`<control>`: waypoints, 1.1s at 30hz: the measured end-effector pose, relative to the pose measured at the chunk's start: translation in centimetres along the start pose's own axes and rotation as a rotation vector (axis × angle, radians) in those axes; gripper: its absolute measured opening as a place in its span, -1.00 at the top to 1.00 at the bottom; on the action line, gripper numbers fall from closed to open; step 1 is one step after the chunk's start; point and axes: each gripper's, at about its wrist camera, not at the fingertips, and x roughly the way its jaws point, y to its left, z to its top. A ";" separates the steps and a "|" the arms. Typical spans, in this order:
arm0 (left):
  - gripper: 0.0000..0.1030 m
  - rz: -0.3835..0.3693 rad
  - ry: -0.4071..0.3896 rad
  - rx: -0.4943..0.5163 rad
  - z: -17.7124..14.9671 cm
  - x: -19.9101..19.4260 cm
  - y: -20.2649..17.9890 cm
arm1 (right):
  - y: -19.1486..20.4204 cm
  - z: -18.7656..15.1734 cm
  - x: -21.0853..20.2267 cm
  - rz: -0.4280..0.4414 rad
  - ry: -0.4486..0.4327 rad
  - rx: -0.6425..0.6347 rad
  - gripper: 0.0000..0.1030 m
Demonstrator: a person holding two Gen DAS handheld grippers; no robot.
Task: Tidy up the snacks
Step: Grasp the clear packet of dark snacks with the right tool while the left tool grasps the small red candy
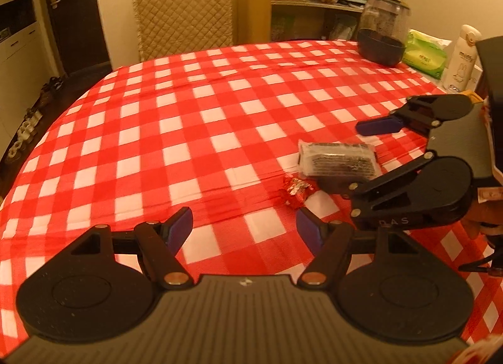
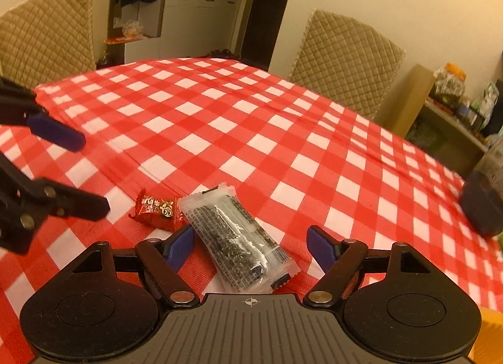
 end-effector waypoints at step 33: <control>0.35 -0.060 -0.070 0.264 0.4 3.7 -4.4 | -3.6 -1.2 -2.8 0.024 0.100 0.349 0.24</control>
